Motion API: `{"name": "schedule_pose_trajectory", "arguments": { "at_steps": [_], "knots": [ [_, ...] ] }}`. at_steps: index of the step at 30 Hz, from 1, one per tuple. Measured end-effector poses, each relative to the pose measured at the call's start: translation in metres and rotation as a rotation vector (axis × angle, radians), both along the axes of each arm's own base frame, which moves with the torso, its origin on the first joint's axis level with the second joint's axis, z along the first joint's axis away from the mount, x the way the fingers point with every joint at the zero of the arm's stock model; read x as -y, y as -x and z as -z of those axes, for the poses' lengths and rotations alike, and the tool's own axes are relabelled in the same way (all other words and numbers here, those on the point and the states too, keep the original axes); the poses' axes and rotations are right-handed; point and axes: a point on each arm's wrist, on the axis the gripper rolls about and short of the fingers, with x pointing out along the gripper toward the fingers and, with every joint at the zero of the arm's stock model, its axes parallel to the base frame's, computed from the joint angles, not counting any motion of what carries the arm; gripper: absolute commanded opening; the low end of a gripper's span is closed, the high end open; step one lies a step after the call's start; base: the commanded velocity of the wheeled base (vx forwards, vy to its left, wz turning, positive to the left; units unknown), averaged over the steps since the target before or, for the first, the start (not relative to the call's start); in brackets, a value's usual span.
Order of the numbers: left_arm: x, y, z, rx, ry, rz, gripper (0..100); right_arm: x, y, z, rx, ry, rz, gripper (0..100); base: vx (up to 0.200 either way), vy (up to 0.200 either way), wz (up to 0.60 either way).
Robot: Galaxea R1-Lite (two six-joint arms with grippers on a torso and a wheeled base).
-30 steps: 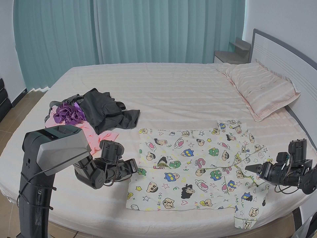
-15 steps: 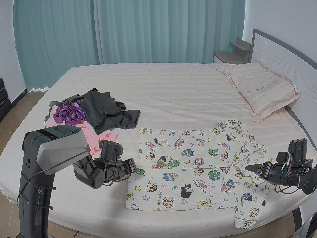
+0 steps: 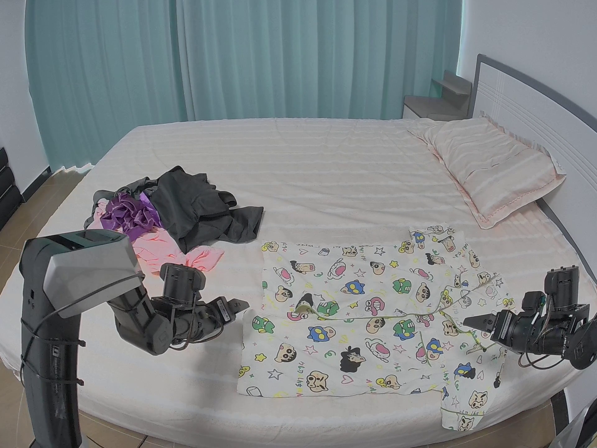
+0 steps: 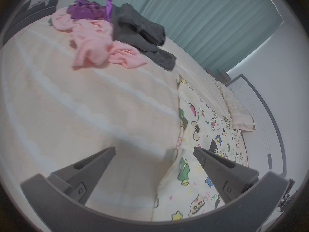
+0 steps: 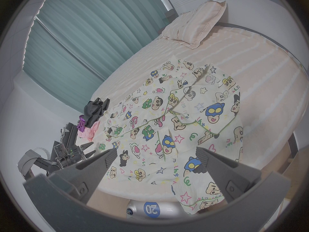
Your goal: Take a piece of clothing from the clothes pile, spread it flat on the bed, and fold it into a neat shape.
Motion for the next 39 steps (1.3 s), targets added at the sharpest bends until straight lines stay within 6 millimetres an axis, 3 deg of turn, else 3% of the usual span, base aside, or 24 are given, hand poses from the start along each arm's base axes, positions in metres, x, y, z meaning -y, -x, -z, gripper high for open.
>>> {"name": "schedule_pose_trajectory", "arguments": {
  "at_steps": [8, 14, 18, 31, 39],
  "knots": [
    [-0.014, 0.047, -0.015, -0.059, 0.033, 0.017, 100, 0.0, 0.004, 0.002, -0.001, 0.001, 0.0, 100, -0.05, 0.0, 0.0],
    [0.001, 0.093, -0.023, -0.106, 0.092, 0.061, 100, 0.001, 0.012, 0.005, 0.023, 0.002, 0.003, 100, -0.033, 0.0, 0.0],
    [0.01, 0.111, -0.025, -0.122, 0.126, 0.077, 100, 0.001, 0.018, 0.009, 0.01, 0.002, 0.005, 100, 0.0, 0.0, 0.0],
    [0.017, 0.124, -0.022, -0.112, 0.048, 0.034, 100, 0.001, 0.025, 0.014, -0.018, 0.0, 0.005, 100, 0.0, 0.0, 0.0],
    [0.047, 0.116, -0.013, -0.054, 0.002, -0.065, 100, 0.001, 0.028, 0.015, -0.029, 0.0, 0.001, 100, 0.0, 0.0, 0.0]
  ]
}}
